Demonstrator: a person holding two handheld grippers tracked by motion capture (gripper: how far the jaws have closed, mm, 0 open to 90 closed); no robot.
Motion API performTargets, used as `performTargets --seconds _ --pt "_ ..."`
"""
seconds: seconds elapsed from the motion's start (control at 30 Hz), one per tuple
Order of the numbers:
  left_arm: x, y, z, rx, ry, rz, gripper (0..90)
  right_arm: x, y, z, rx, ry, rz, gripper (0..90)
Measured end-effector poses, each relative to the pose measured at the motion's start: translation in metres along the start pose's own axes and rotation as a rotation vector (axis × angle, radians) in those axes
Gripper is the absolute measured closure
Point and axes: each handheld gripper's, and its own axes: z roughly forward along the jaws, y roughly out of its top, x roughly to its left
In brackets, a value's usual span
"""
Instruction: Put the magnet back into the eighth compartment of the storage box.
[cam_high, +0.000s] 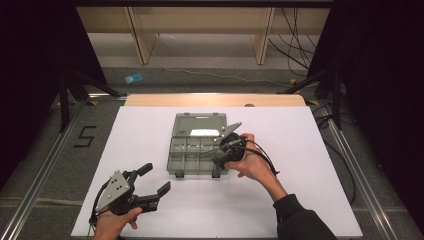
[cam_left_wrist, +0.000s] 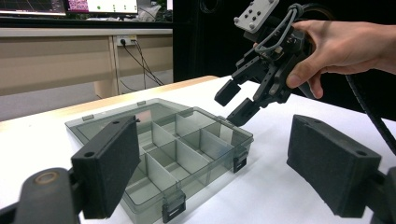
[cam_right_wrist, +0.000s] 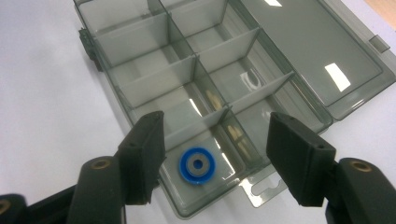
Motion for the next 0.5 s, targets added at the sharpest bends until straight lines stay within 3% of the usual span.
performTargets --seconds 0.5 --pt "0.000 0.000 0.000 -0.001 -0.001 0.000 16.5 0.005 0.003 -0.011 -0.065 0.005 0.019 33.5"
